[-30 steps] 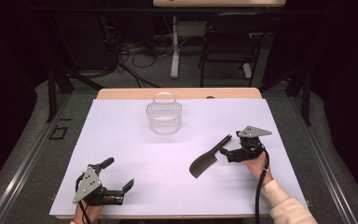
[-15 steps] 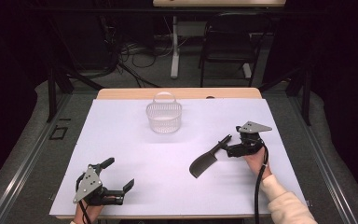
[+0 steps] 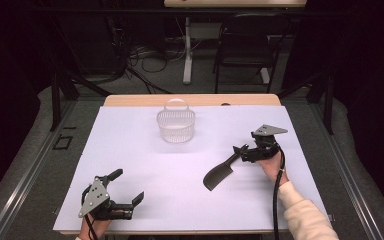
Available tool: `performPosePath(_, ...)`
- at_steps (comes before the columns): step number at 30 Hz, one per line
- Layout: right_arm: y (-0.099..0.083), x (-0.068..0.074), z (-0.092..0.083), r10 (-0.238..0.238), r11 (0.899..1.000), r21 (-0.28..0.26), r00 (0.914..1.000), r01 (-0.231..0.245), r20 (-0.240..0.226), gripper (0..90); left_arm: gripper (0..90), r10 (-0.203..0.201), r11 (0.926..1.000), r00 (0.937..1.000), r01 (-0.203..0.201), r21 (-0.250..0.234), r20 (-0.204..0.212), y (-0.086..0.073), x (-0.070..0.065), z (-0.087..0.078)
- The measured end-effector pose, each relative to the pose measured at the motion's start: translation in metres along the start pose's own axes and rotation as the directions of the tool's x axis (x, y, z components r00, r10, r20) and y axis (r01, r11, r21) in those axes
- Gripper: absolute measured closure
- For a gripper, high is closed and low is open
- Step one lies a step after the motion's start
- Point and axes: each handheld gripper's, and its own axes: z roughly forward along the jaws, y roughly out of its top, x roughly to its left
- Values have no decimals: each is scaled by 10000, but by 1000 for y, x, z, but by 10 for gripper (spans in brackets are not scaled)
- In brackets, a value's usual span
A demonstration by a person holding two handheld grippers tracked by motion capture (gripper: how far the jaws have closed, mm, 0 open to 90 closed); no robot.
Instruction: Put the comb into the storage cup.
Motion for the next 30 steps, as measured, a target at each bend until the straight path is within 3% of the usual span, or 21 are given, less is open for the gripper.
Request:
performPosePath(1,1,-2,2,8,10000,63,10000,-8,58,90,2,-9,10000,10000,9,5,12,0,0,0)
performPosePath(4,1,-3,4,62,9999,93,9999,-63,115,122,3,-14,10000,10000,14,-5,11,0,0,0)
performPosePath(8,3,-7,9,173,9993,330,9985,-191,527,283,3,-23,10000,10000,23,4,6,0,1,0)
performPosePath(9,3,-7,9,173,9993,330,9985,-191,527,283,3,-24,10000,10000,24,25,-2,0,0,0)
performPosePath(14,2,-13,11,296,9974,631,9968,-343,747,593,3,-48,10000,10000,48,53,5,0,0,0)
performPosePath(15,2,-13,11,296,9974,631,9968,-343,747,593,3,-50,10000,10000,50,54,4,0,0,0)
performPosePath(16,2,-13,12,38,9973,723,9964,-100,853,678,3,-32,10000,10000,32,52,10,0,0,0)
performPosePath(20,2,-11,14,-379,9945,1010,9926,262,1157,809,3,-35,9999,10000,35,113,13,0,0,0)
performPosePath(26,0,-11,20,-936,9875,1391,9854,737,1422,900,3,-30,9999,10000,30,112,14,0,0,0)
performPosePath(30,0,-10,22,-1232,9832,1525,9807,999,1520,900,4,-26,9999,10000,26,124,6,0,0,0)
